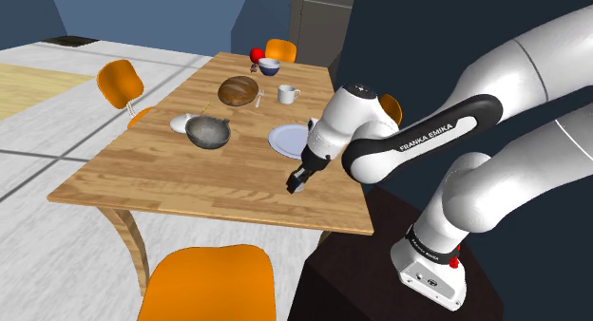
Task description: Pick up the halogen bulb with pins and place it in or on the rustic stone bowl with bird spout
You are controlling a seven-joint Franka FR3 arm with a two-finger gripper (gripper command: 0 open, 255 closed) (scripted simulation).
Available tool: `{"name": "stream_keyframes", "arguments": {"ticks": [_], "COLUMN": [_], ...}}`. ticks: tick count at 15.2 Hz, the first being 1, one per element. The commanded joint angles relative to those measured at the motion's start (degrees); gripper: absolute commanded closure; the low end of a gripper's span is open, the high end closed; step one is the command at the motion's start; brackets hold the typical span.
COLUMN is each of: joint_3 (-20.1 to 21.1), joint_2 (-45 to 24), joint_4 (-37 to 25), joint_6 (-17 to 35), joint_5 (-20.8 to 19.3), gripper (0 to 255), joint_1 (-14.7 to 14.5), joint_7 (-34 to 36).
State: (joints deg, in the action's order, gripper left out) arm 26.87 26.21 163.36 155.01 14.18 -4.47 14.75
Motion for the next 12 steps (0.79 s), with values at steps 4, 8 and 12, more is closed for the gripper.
{"name": "stream_keyframes", "arguments": {"ticks": [4, 8, 12], "joint_3": [-1.36, -2.36, -3.27], "joint_2": [3.74, 6.43, 8.71], "joint_4": [-1.78, -3.35, -5.14], "joint_6": [-5.53, -9.77, -13.82], "joint_5": [0.12, -0.01, -0.29], "gripper": [255, 255, 255], "joint_1": [-0.59, -0.85, -0.96], "joint_7": [-0.56, -0.87, -1.10]}}
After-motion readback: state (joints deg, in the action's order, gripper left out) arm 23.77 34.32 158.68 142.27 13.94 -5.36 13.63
